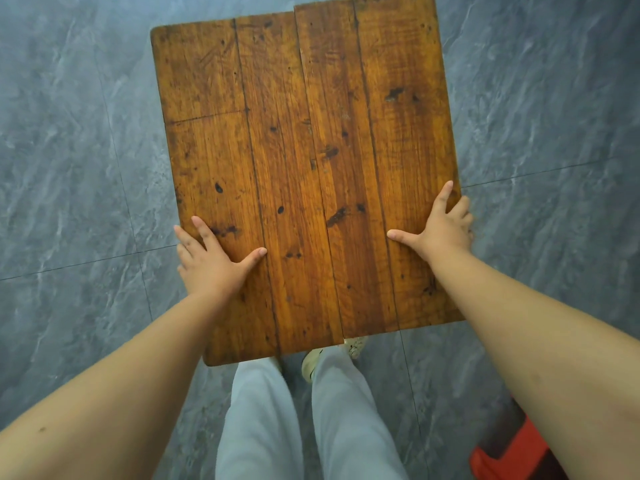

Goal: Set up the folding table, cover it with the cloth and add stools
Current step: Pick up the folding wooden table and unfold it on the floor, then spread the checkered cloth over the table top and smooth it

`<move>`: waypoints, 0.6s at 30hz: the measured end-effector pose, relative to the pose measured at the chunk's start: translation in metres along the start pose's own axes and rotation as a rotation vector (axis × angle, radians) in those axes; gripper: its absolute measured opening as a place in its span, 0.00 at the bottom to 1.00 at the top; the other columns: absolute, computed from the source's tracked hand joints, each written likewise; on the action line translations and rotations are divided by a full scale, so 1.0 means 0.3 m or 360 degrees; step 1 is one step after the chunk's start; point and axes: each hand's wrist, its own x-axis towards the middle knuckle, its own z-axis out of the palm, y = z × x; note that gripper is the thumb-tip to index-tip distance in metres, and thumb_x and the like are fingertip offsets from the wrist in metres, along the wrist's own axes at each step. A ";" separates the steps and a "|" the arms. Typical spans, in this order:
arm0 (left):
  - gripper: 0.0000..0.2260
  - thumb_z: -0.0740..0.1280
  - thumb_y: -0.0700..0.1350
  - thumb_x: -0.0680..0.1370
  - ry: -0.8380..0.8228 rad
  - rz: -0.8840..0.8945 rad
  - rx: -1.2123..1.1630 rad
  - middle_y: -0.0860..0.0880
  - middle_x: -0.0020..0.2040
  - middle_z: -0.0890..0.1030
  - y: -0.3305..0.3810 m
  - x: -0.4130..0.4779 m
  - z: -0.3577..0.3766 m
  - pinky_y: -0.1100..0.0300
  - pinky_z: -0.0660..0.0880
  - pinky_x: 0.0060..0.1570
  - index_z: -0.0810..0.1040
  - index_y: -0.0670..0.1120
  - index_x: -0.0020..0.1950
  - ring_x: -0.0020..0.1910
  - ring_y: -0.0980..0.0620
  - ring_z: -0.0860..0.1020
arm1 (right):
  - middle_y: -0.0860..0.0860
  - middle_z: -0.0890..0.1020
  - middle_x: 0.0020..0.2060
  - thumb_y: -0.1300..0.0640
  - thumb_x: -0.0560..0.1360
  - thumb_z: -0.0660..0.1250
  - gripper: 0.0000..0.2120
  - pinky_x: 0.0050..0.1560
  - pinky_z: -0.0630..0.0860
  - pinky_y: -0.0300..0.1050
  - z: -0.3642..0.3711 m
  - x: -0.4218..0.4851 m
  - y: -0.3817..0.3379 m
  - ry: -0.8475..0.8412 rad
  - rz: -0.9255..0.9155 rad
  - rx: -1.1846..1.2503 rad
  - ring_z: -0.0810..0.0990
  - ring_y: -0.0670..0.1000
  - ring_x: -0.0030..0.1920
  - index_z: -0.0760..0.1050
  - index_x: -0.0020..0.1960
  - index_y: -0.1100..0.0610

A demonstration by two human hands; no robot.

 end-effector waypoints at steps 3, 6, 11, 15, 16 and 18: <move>0.53 0.58 0.74 0.67 0.0066 0.0106 0.0151 0.43 0.76 0.32 0.006 -0.012 -0.014 0.37 0.45 0.72 0.32 0.47 0.75 0.76 0.41 0.38 | 0.61 0.42 0.77 0.31 0.65 0.69 0.60 0.73 0.55 0.61 -0.001 -0.034 -0.012 0.0010 -0.0018 0.0045 0.46 0.63 0.76 0.33 0.77 0.54; 0.44 0.55 0.69 0.74 0.0168 0.0722 0.0460 0.46 0.76 0.31 0.027 -0.058 -0.029 0.39 0.42 0.72 0.31 0.51 0.75 0.75 0.44 0.35 | 0.58 0.43 0.78 0.38 0.74 0.64 0.49 0.75 0.54 0.58 0.010 -0.117 -0.019 0.0105 -0.0280 0.0006 0.45 0.60 0.77 0.36 0.78 0.55; 0.35 0.48 0.66 0.78 0.0085 0.1276 0.0463 0.50 0.76 0.31 0.196 -0.216 -0.110 0.44 0.42 0.74 0.34 0.54 0.76 0.75 0.49 0.34 | 0.57 0.47 0.78 0.40 0.79 0.56 0.40 0.76 0.50 0.55 -0.034 -0.319 -0.013 0.0347 -0.0521 0.0144 0.46 0.57 0.78 0.36 0.78 0.53; 0.33 0.47 0.65 0.79 0.0179 0.1677 0.0566 0.50 0.76 0.33 0.368 -0.347 -0.210 0.46 0.41 0.74 0.37 0.53 0.77 0.75 0.50 0.34 | 0.56 0.49 0.78 0.38 0.78 0.53 0.37 0.75 0.50 0.54 -0.142 -0.447 0.044 0.0572 -0.0396 0.0381 0.47 0.56 0.78 0.43 0.78 0.55; 0.33 0.47 0.65 0.79 0.0191 0.1769 0.0601 0.50 0.77 0.36 0.417 -0.387 -0.235 0.46 0.42 0.74 0.40 0.52 0.78 0.76 0.49 0.36 | 0.56 0.52 0.78 0.37 0.78 0.52 0.37 0.75 0.52 0.55 -0.175 -0.478 0.074 0.0647 -0.0338 0.0447 0.49 0.57 0.77 0.46 0.78 0.56; 0.32 0.48 0.65 0.78 0.0158 0.1941 0.0655 0.50 0.79 0.43 0.520 -0.484 -0.284 0.47 0.48 0.74 0.47 0.52 0.78 0.77 0.48 0.43 | 0.57 0.56 0.77 0.35 0.75 0.49 0.39 0.74 0.56 0.56 -0.241 -0.542 0.152 0.0789 -0.0213 0.0570 0.53 0.58 0.77 0.52 0.77 0.58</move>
